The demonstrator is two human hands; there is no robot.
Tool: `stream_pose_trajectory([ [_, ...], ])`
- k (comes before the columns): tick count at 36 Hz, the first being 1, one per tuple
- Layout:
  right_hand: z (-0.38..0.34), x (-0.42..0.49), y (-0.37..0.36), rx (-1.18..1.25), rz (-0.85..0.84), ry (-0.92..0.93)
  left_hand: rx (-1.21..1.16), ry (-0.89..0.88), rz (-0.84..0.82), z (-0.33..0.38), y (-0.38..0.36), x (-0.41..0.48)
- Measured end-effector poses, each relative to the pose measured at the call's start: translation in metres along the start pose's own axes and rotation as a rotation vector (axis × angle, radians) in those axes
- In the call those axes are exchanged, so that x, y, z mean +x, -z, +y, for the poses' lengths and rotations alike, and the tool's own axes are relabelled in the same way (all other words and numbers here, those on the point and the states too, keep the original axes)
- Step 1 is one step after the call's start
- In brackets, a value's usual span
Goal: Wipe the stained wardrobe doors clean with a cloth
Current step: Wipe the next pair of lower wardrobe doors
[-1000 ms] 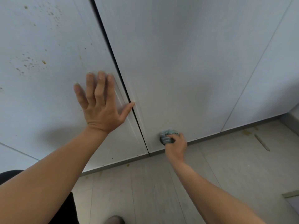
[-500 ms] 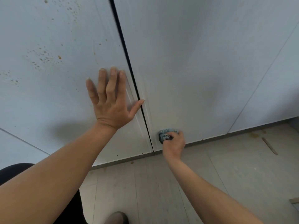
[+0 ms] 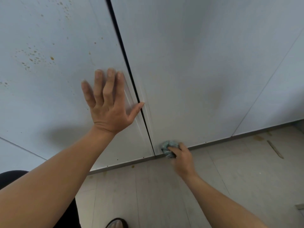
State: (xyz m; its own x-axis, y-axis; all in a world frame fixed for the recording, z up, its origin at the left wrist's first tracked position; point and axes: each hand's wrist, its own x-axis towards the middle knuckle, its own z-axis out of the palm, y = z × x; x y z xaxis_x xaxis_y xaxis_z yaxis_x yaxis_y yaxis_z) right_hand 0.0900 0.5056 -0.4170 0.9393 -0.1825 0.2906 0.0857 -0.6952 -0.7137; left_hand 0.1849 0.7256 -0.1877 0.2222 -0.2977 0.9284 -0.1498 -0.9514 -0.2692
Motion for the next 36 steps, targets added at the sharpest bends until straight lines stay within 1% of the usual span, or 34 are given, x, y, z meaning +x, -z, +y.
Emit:
stream_pose_trajectory([
  [1,0.006,0.001,0.013,0.017,0.098,-0.068,0.007,0.003,-0.001,0.000,0.000,-0.001],
  [3,0.030,0.011,0.043,0.054,0.336,-0.292,0.021,0.009,0.005,0.001,-0.002,-0.001],
  [5,0.060,0.027,0.075,0.108,0.529,-0.511,0.024,0.009,0.003,0.001,-0.002,0.000],
  [7,0.092,0.044,0.103,0.218,0.691,-0.652,0.028,0.013,-0.004,0.002,-0.002,0.000],
  [8,0.104,0.051,0.116,0.264,0.746,-0.715,0.030,0.015,-0.007,0.003,-0.001,0.000],
  [9,0.114,0.057,0.127,0.290,0.766,-0.770,0.031,0.014,-0.009,0.003,-0.001,0.001],
  [11,0.126,0.065,0.140,0.310,0.727,-0.839,0.035,0.011,-0.012,0.002,0.000,0.002],
  [14,0.133,0.073,0.139,0.260,0.595,-0.830,0.039,0.005,-0.014,0.002,0.001,0.000],
  [16,0.128,0.079,0.132,0.286,0.609,-0.833,0.038,-0.011,-0.010,0.003,-0.001,-0.001],
  [18,0.112,0.082,0.119,0.260,0.629,-0.834,0.048,-0.028,-0.011,0.003,-0.002,-0.001],
  [22,0.076,0.065,0.081,0.186,0.561,-0.697,0.069,-0.031,-0.016,0.003,-0.001,0.000],
  [25,0.068,0.044,0.059,0.151,0.409,-0.568,0.061,-0.022,-0.014,0.004,0.000,-0.001],
  [27,0.073,0.039,0.058,0.144,0.337,-0.539,0.059,-0.028,-0.021,0.005,0.001,0.000],
  [29,0.079,0.040,0.065,0.162,0.346,-0.554,0.062,-0.042,-0.021,0.006,0.001,0.001],
  [33,0.080,0.051,0.081,0.202,0.524,-0.626,0.066,-0.039,-0.023,0.004,0.000,0.001],
  [36,0.064,0.060,0.078,0.261,0.583,-0.707,0.063,-0.040,-0.030,0.006,-0.001,0.002],
])
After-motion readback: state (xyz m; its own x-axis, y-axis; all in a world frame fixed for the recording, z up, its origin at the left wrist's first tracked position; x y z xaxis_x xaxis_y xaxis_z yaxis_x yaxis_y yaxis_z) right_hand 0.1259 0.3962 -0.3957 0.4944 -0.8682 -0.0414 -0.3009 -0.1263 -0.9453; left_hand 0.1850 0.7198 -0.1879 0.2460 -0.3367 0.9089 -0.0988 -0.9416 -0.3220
